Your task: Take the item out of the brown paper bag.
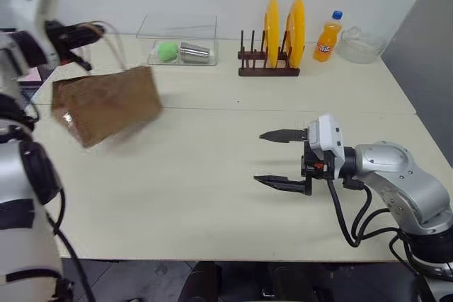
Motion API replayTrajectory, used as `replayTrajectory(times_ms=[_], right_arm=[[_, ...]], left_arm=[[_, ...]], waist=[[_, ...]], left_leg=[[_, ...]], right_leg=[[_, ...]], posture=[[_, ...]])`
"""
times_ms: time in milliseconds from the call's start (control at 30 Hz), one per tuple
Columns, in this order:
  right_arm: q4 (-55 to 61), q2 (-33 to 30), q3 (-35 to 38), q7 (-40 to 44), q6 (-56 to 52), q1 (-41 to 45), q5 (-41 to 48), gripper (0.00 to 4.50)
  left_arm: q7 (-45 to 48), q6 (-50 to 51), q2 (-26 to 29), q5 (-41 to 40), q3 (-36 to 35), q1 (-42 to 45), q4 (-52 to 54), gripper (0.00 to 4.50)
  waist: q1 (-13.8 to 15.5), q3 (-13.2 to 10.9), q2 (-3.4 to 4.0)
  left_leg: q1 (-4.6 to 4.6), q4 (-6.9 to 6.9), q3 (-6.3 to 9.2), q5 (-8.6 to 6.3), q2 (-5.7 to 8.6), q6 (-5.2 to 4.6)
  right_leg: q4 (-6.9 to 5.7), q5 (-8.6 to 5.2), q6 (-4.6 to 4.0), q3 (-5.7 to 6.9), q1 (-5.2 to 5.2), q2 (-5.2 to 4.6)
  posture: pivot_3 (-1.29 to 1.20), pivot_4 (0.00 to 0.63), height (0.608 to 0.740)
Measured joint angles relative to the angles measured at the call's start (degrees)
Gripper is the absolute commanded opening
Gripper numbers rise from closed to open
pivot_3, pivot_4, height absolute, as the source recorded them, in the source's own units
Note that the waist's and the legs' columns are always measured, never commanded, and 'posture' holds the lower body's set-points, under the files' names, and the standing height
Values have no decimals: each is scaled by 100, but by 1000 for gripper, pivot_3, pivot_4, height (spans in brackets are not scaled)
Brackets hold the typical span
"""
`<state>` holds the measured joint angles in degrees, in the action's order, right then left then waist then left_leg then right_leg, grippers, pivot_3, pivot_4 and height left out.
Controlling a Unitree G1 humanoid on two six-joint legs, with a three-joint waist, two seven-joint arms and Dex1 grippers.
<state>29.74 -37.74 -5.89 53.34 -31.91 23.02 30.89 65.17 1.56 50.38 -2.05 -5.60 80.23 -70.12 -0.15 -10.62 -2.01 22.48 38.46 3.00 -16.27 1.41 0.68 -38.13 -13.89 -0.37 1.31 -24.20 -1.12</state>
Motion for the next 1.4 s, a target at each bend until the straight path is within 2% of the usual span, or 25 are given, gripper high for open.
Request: replayTrajectory(times_ms=[200, 467, 633, 967, 1400], right_arm=[[210, -92, 135, -272, -206, -225, -9, 4500], [431, -237, 356, -829, -585, -594, -51, 4500], [577, -155, 496, -1379, -1131, -809, -1, 4500], [1039, -7, 703, -1947, -1448, -1206, 186, 4500], [1477, 129, 792, -2363, -1633, -1458, 313, 4500]], left_arm=[[-18, -58, -836, 26, 73, 409, -117, 26], [-455, -247, -1927, 27, 63, 701, -444, 26], [-710, -469, -2379, 49, 64, 735, -513, 26], [-1123, -578, -3052, 49, -95, 839, -701, 26], [-1413, -754, -3329, 365, -82, 939, -795, 26]], waist=[[-29, -2, -2], [-15, -3, -4], [-17, -5, -7], [-18, -5, -7], [-19, -5, -7]], left_leg=[[33, 41, -3, -1, -2, -3], [31, 46, -4, -2, 0, -5], [26, 49, -11, -1, 0, -5], [21, 54, -14, 0, 4, -8], [17, 54, -17, 0, 5, -8]], right_leg=[[-6, 6, 10, 0, -14, 1], [-27, 8, 13, -3, -17, 1], [-54, 8, 13, -11, -26, 1], [-71, 7, 14, -17, -26, 3], [-73, 6, 15, -22, -25, 4]], posture=[[0, 150, 740], [0, 150, 740], [0, 150, 740], [0, 150, 740], [0, 150, 740]])
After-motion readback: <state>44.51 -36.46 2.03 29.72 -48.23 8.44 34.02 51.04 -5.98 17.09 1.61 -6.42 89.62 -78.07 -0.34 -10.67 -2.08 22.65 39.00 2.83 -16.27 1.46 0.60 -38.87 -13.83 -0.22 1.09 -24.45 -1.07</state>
